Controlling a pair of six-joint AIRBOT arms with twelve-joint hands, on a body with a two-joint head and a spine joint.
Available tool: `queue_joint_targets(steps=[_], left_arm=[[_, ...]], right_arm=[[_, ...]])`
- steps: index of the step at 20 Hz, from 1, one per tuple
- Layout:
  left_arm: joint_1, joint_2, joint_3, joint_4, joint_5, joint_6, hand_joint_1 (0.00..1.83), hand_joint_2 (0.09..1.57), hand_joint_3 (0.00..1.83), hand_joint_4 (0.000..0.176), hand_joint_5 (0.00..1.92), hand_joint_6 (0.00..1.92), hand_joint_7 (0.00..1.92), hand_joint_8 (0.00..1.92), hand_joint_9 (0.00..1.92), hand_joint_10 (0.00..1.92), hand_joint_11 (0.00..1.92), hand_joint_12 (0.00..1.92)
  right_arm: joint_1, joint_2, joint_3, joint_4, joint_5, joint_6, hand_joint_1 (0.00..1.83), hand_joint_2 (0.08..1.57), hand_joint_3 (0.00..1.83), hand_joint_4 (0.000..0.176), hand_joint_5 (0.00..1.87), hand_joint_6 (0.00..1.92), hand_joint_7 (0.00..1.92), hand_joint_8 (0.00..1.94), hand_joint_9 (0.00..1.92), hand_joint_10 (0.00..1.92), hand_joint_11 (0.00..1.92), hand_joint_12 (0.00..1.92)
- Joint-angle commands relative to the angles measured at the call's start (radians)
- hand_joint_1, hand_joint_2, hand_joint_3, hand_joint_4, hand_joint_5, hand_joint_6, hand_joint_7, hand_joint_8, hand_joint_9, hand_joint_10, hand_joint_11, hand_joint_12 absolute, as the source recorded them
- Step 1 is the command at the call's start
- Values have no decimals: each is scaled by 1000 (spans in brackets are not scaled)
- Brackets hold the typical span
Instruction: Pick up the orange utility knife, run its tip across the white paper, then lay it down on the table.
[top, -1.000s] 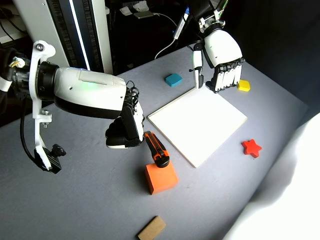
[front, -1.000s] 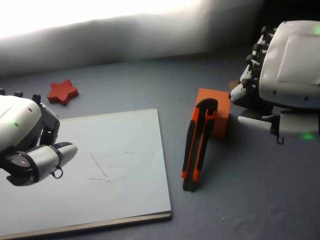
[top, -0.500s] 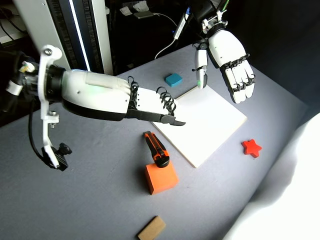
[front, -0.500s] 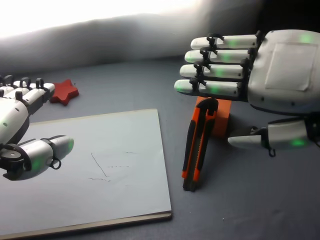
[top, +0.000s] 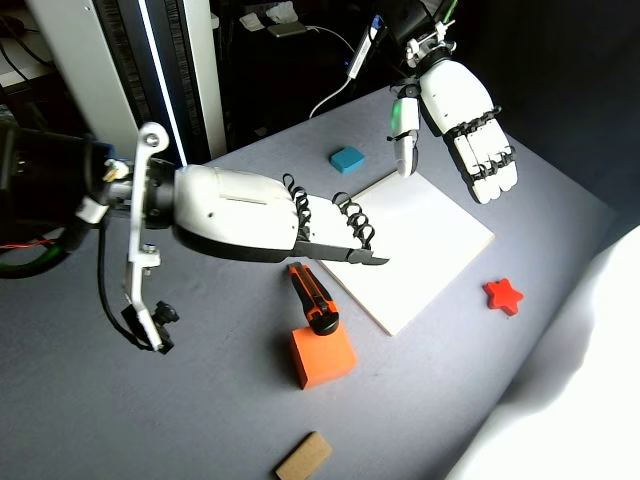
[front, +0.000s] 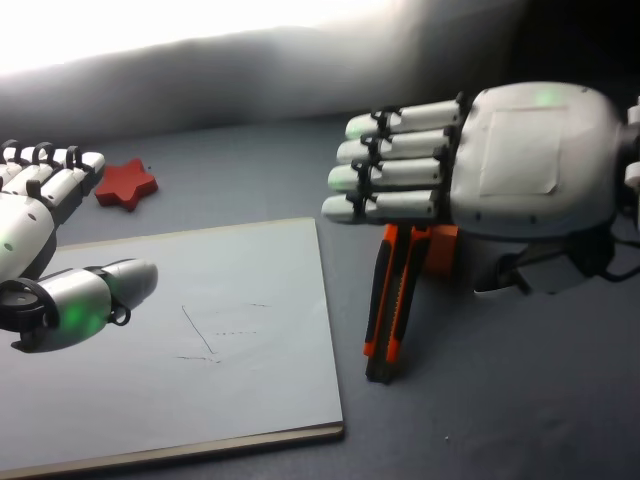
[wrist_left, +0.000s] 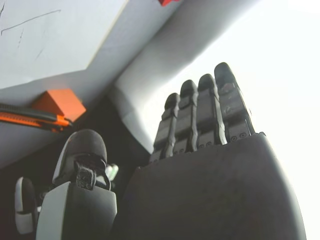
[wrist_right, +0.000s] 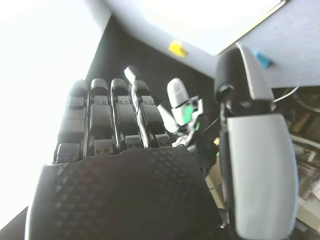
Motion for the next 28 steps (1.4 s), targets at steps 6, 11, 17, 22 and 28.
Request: queue_joint_targets(steps=[6,11,17,22,28], left_arm=[[-22,5,-29,48,-100,11,0,1266,2,0,0,0,0,0,0,0,0,30],[-17,5,-38,48,-100,10,0,1266,1,0,0,0,1,1,0,0,0,136],[-11,0,-44,22,-122,8,0,1262,0,0,0,0,1,0,0,0,0,63],[5,0,-44,10,-134,8,0,1254,0,0,1,0,5,2,2,1,0,183],[15,0,-47,0,-136,7,0,1255,1,0,0,0,6,1,1,0,0,219]], right_arm=[[42,-81,25,-35,-72,77,1249,988,0,0,0,0,0,0,0,0,0,0],[37,-129,31,-170,-141,217,1260,995,0,0,0,0,0,0,0,0,0,0],[13,-142,33,-161,-176,246,1244,975,0,0,0,0,0,0,0,0,0,0],[23,-133,33,-15,-100,190,1218,987,0,0,0,0,0,0,0,0,0,0],[-7,-150,40,-102,-179,301,1157,971,0,0,0,0,0,0,0,0,0,0]])
